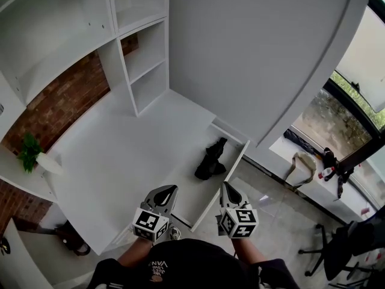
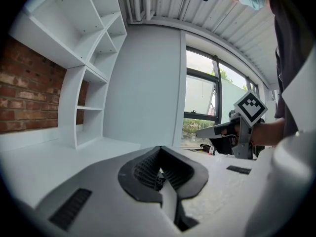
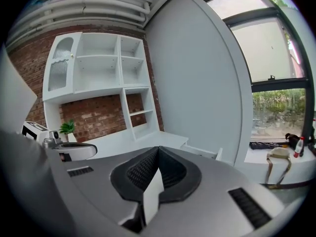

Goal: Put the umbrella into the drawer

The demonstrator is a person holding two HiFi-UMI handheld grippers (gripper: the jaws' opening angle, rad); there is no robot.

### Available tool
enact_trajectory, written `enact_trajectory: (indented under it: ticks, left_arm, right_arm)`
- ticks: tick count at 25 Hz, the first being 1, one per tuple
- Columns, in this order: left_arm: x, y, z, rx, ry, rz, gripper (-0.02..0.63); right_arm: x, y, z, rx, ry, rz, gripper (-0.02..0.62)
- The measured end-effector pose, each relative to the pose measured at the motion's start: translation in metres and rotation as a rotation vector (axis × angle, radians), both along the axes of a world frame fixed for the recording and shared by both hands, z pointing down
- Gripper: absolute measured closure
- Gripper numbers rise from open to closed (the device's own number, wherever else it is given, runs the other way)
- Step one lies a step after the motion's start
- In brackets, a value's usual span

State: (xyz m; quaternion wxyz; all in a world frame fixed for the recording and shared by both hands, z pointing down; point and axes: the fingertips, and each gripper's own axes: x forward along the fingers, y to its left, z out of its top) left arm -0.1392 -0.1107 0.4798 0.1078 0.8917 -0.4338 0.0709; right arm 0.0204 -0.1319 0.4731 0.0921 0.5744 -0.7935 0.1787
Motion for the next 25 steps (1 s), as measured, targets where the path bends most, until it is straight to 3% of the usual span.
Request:
enact_trajectory:
  ticks: [25]
  left_arm:
    - [0.063,0.091,-0.018,-0.004,-0.006,-0.179,0.600]
  right_arm:
    - [0.062,0.073,-0.008,-0.013,0.039,-0.167,0.594]
